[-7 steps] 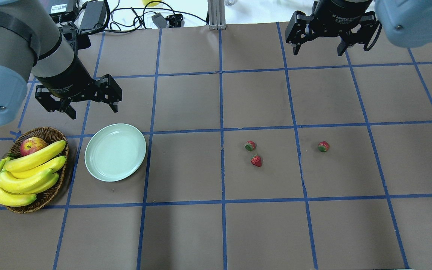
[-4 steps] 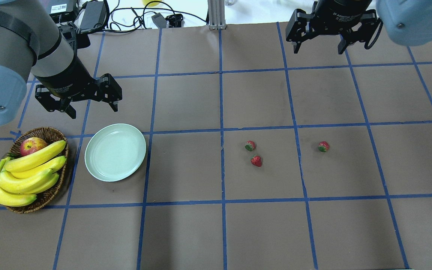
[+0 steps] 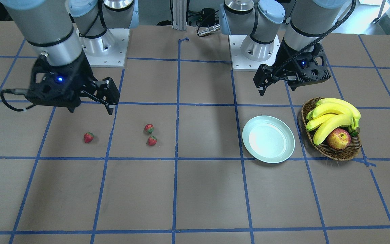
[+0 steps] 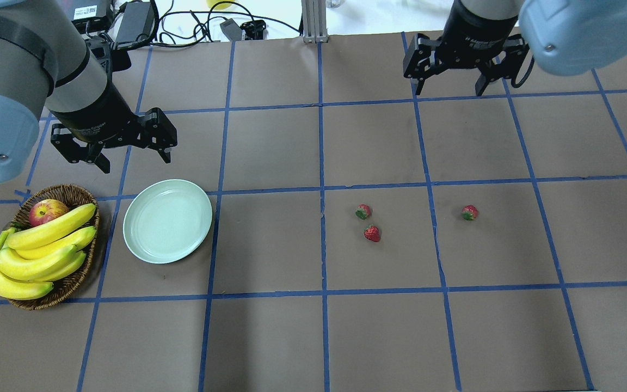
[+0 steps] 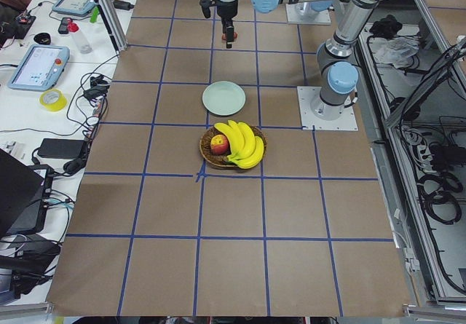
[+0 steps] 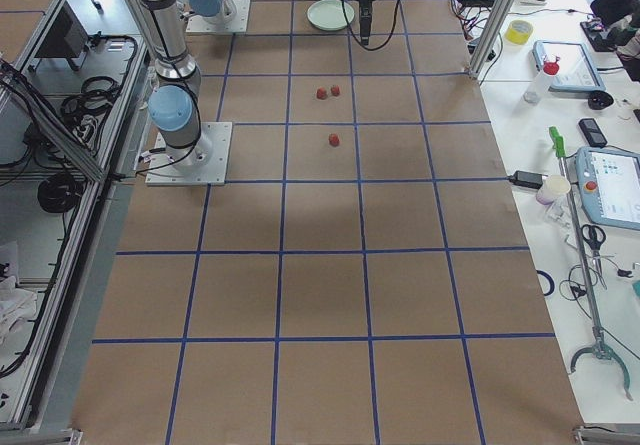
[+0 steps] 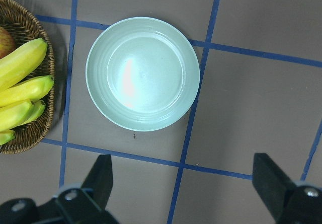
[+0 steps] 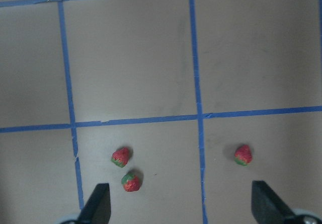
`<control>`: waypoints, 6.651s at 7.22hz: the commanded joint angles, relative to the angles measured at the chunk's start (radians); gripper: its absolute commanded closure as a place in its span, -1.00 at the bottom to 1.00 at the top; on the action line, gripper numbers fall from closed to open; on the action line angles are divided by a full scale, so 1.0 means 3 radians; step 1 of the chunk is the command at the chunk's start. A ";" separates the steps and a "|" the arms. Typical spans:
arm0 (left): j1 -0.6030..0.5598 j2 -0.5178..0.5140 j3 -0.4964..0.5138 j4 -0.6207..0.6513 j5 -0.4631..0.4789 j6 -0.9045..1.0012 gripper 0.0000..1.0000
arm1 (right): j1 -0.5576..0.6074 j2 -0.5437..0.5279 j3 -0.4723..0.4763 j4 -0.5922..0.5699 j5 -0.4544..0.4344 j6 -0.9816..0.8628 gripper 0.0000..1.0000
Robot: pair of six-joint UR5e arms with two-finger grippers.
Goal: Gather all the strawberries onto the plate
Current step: 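Reach the right gripper down and grasp the nearest red strawberry, then carry the strawberry toward the plate and release it beside the plate, then move a second strawberry beside the first with the right gripper while the left arm approaches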
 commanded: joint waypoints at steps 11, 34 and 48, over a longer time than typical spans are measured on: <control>-0.0005 0.0031 -0.0011 0.0025 -0.0041 -0.0010 -1.00 | 0.0528 0.0975 0.1246 -0.1595 0.0222 0.0426 -0.39; -0.0256 -0.0537 -0.0680 0.1584 -0.0716 0.0051 -1.00 | 0.0718 0.0678 0.1685 -0.1830 -0.0203 0.0840 -0.21; -0.0230 -0.0532 -0.0097 0.0378 -0.0378 0.0005 -1.00 | 0.0649 0.0557 0.1425 -0.1823 0.0863 0.0740 -1.00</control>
